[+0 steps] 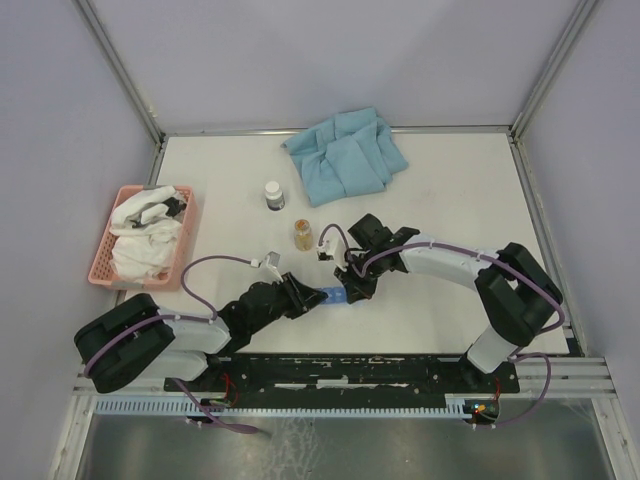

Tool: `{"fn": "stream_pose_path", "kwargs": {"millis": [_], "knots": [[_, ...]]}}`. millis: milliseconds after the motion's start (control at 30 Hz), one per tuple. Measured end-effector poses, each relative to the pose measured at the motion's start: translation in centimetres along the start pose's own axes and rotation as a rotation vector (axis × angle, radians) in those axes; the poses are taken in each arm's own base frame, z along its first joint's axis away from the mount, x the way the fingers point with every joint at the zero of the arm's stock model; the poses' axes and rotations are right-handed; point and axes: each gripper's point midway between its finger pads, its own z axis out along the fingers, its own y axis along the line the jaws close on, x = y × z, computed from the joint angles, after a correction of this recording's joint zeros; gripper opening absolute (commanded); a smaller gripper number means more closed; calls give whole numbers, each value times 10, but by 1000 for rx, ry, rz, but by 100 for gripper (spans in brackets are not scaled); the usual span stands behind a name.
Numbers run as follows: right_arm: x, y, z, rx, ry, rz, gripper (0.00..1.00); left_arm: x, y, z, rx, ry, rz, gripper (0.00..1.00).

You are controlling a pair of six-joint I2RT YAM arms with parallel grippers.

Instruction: Sort the pills into containers

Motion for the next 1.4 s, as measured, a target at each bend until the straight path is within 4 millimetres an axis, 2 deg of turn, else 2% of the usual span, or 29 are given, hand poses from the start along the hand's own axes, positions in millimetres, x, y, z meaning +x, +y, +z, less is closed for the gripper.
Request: {"fn": "stream_pose_path", "kwargs": {"millis": [200, 233, 300, 400, 467, 567, 667, 800, 867, 1133, 1267, 1400], "knots": [[-3, -3, -7, -4, -22, 11, 1, -1, -4, 0, 15, -4, -1, 3], [-4, -3, -12, -18, -29, 10, 4, -1, -4, 0, 16, -3, -1, 3], [-8, -4, -23, -34, -56, -14, 20, -1, -4, -1, 18, -4, -2, 3], [-14, -5, -41, -15, -96, -79, 56, -2, -6, -2, 23, -6, -2, 3], [-20, -6, -54, 22, -128, -157, 73, -4, -7, -3, 26, -10, -3, 3], [-21, -9, -64, 79, -152, -277, 86, -6, -11, -5, 38, -15, -4, 3], [-7, -13, -57, 100, -136, -356, 92, -7, -17, -7, 57, -13, -5, 3], [27, -13, -42, 97, -96, -436, 94, -10, -30, -13, 105, -17, -8, 3], [32, -11, -43, 106, -103, -472, 93, -13, -38, -16, 132, -26, -9, 3], [-5, -15, -64, 210, -240, -597, 86, -16, -52, -26, 189, -30, -10, 3], [-10, -13, -64, 208, -261, -606, 77, -16, -53, -26, 192, -27, -11, 3], [-9, -8, -63, 176, -269, -610, 73, -16, -53, -26, 193, -27, -11, 3]]}}
